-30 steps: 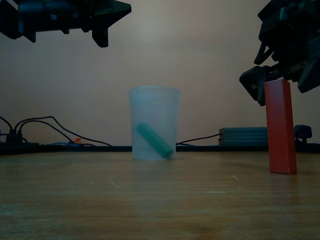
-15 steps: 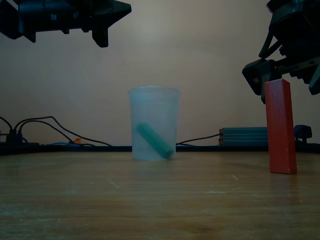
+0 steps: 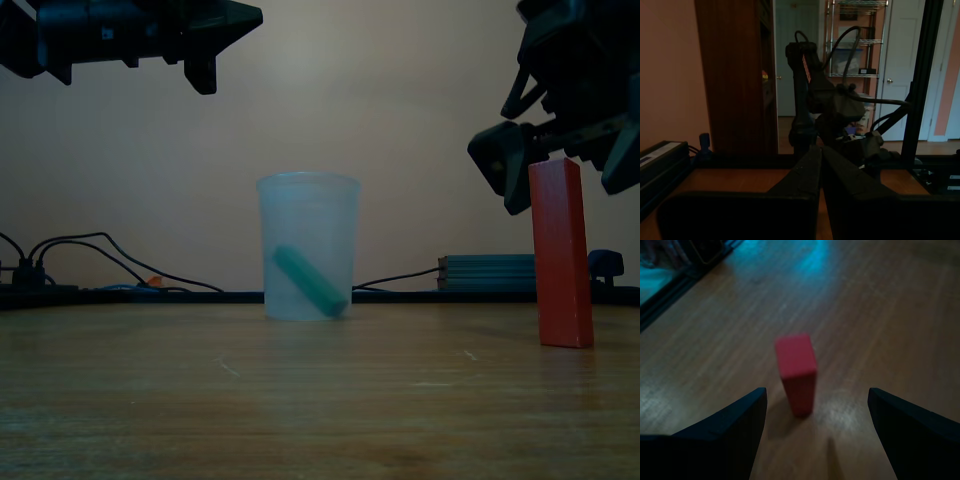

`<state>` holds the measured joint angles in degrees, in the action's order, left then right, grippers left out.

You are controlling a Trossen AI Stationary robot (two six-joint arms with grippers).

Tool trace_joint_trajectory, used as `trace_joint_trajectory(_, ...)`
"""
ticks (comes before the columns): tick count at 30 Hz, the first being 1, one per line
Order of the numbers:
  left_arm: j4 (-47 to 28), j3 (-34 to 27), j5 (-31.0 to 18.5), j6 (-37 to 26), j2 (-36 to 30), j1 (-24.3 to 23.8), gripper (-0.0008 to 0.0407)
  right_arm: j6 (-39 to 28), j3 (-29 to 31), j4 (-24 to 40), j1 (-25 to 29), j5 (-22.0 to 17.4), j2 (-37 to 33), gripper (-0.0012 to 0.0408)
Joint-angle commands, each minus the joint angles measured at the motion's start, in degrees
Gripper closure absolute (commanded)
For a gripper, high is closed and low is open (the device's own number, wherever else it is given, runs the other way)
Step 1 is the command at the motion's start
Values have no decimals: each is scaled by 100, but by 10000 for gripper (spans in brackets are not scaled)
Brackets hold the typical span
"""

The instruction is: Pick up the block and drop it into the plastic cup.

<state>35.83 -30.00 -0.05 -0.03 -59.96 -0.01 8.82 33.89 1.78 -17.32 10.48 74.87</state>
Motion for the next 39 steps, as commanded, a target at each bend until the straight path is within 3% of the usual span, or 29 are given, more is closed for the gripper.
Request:
trace_joint_trajectory(1,4,-2,2,2,-2,0,399,-20,96,11,-57,4,133,120)
trace_joint_trajectory(14,2,-2,0,0,-2,0,399,-181,555,-7,-153,98,970,120)
trace_joint_trajectory(27,2,-2,0,2,-2,0,399,-400,573,13,-153,92,938,131)
trace_joint_trajectory(32,0,-2,2,2,-2,0,399,-457,573,26,-153,98,946,213)
trace_joint_trajectory(38,2,-2,0,2,-2,0,399,-455,573,22,-153,101,935,391)
trace_joint_trajectory(39,0,-2,2,2,-2,0,399,-431,573,13,-153,98,935,401)
